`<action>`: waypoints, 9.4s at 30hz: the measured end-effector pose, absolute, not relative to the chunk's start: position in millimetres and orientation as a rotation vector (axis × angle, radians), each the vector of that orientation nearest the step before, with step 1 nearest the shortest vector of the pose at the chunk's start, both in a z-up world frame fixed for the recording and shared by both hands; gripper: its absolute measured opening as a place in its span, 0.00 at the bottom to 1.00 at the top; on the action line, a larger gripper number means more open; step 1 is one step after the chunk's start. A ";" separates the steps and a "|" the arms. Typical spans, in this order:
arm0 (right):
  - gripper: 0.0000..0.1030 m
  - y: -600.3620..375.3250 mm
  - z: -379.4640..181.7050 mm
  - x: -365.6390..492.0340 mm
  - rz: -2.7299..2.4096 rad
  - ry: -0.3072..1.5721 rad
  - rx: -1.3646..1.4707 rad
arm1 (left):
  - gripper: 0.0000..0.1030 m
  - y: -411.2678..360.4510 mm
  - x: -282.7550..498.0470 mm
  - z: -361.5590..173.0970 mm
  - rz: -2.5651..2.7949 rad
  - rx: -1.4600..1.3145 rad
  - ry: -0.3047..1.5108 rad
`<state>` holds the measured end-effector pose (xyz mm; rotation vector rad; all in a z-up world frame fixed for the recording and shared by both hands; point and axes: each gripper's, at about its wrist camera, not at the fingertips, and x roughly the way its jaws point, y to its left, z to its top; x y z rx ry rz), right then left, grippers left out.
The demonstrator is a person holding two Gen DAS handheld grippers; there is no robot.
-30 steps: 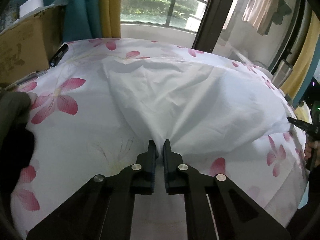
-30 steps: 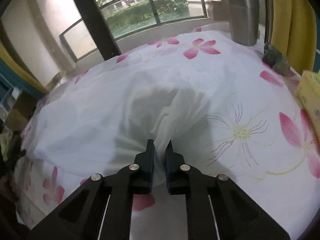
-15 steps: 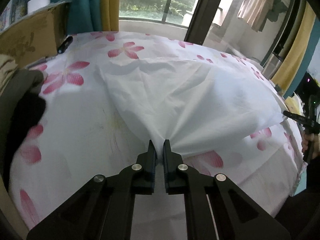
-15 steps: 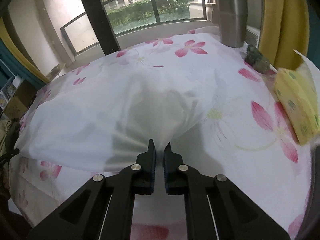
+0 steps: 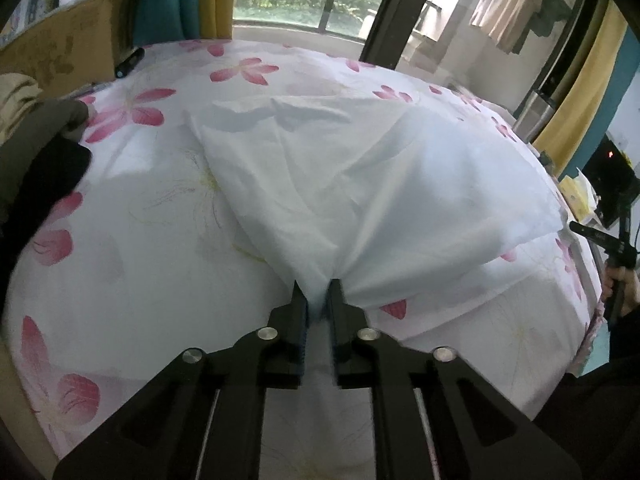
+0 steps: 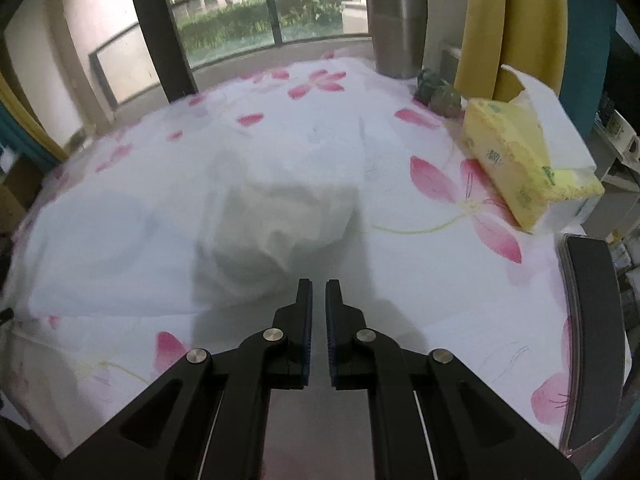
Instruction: Fold large clothes
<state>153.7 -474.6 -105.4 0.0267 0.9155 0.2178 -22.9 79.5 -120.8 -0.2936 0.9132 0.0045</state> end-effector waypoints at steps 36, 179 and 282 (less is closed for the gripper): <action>0.49 -294.3 -102.2 203.9 0.509 0.853 -0.194 | 0.43 141.4 112.0 -89.6 0.149 -0.225 0.818; 0.48 -1.9 -99.7 70.5 1.181 0.889 -0.602 | 0.44 167.3 -3.9 -85.0 0.161 -0.382 0.688; 0.67 -167.2 -67.2 177.4 0.776 0.814 -0.183 | 0.62 191.6 18.4 -128.1 0.126 -0.693 0.792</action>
